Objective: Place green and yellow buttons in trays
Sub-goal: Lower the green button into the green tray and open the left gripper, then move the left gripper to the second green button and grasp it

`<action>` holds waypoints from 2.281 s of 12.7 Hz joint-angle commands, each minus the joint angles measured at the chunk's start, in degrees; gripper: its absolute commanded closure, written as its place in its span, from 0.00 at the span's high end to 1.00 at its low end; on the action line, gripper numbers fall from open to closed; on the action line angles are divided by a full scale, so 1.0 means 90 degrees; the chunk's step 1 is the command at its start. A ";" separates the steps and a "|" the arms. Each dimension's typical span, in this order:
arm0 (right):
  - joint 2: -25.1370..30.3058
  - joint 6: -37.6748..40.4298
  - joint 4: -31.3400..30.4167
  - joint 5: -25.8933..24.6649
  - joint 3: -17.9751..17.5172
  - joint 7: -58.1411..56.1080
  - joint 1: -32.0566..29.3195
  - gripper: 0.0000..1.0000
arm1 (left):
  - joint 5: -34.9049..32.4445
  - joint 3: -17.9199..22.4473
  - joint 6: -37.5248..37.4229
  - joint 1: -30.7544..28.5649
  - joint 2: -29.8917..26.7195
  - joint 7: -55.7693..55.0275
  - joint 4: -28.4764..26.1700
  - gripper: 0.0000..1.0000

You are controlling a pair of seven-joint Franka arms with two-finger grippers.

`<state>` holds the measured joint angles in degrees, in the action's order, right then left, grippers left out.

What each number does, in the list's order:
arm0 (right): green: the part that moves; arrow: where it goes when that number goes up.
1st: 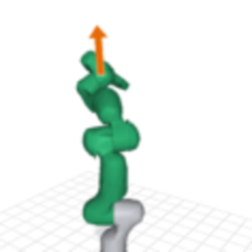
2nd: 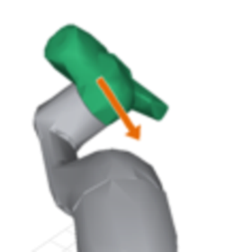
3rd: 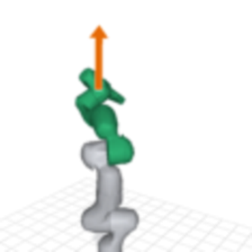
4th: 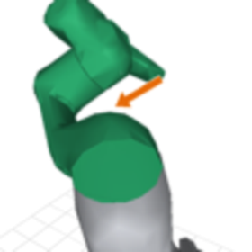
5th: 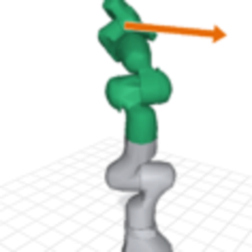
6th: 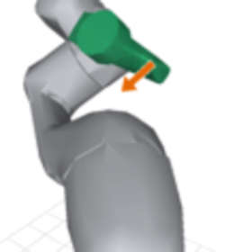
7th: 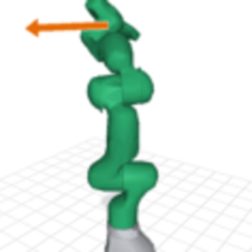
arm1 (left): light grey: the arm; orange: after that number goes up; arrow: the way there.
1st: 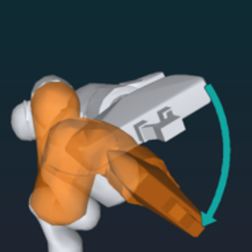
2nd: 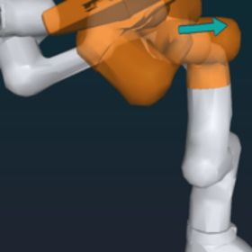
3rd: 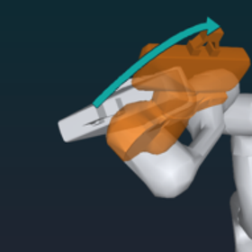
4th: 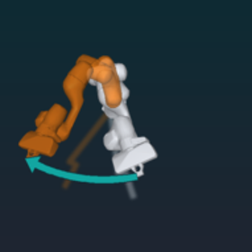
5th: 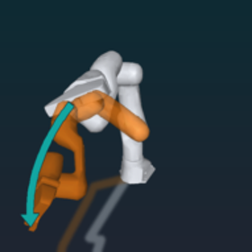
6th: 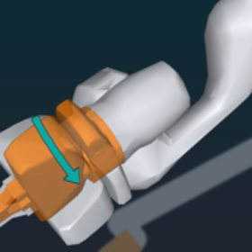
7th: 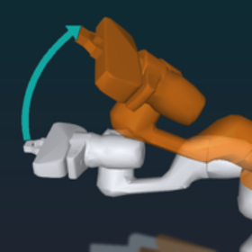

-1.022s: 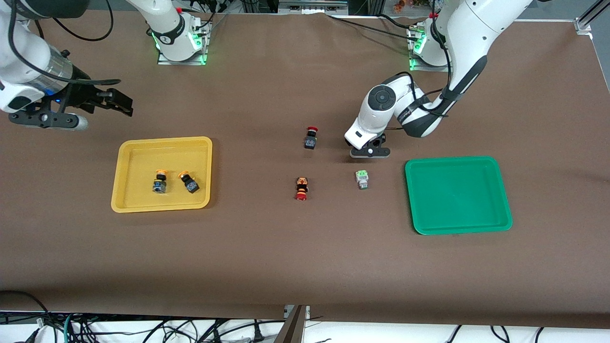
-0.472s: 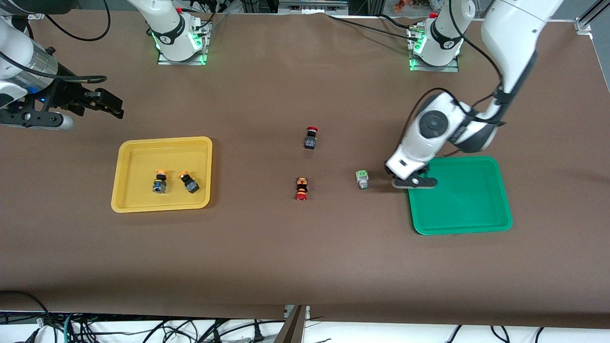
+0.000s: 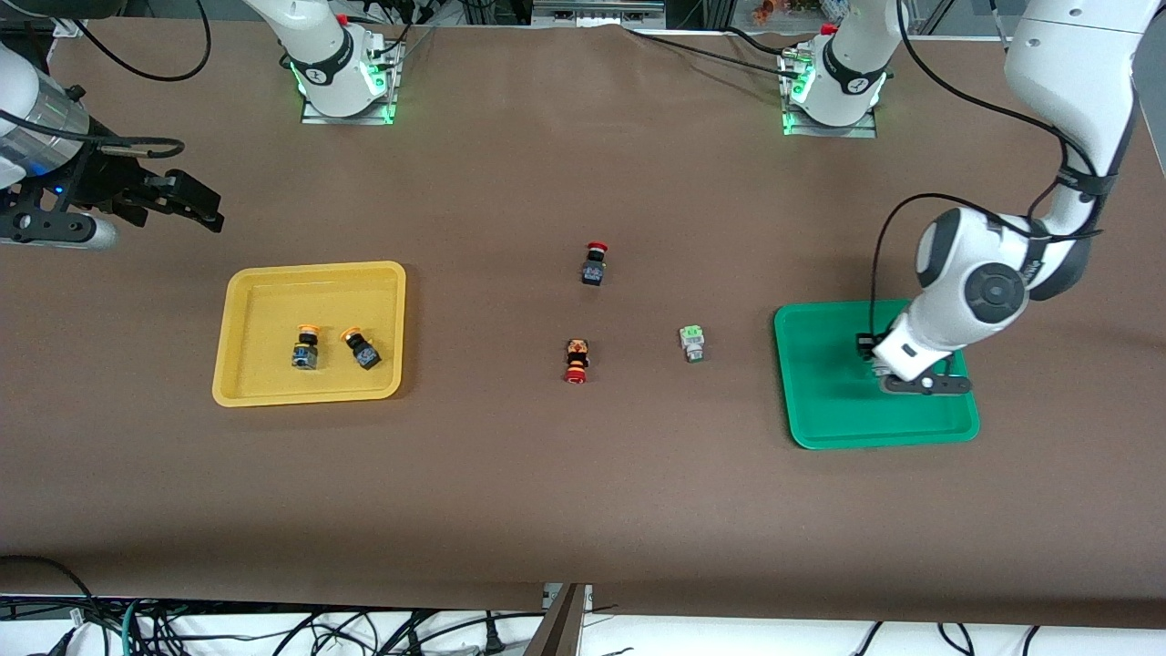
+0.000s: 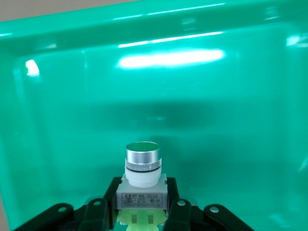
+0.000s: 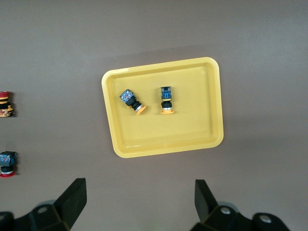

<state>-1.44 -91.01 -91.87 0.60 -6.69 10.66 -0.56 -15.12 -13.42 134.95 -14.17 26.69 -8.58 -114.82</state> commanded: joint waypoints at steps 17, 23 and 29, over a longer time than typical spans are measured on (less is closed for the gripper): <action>-0.0230 0.0073 0.0295 -0.0008 -0.0116 -0.0081 -0.0085 0.99 | 0.0665 -0.0628 -0.0024 0.1445 0.0929 -0.1903 0.1311 1.00; -0.0240 0.0064 0.0295 -0.0008 -0.0116 -0.0081 -0.0085 0.99 | 0.0616 -0.0667 0.0005 0.2492 0.1477 -0.3548 0.1957 1.00; -0.0240 0.0054 0.0295 -0.0008 -0.0116 -0.0071 -0.0085 0.99 | -0.0107 -0.0881 0.0005 0.2737 0.1761 -0.4221 0.1830 1.00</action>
<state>-3.21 -91.47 -90.61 0.60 -7.00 10.64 -0.57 -14.09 -20.42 135.78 10.04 41.65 -43.71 -99.09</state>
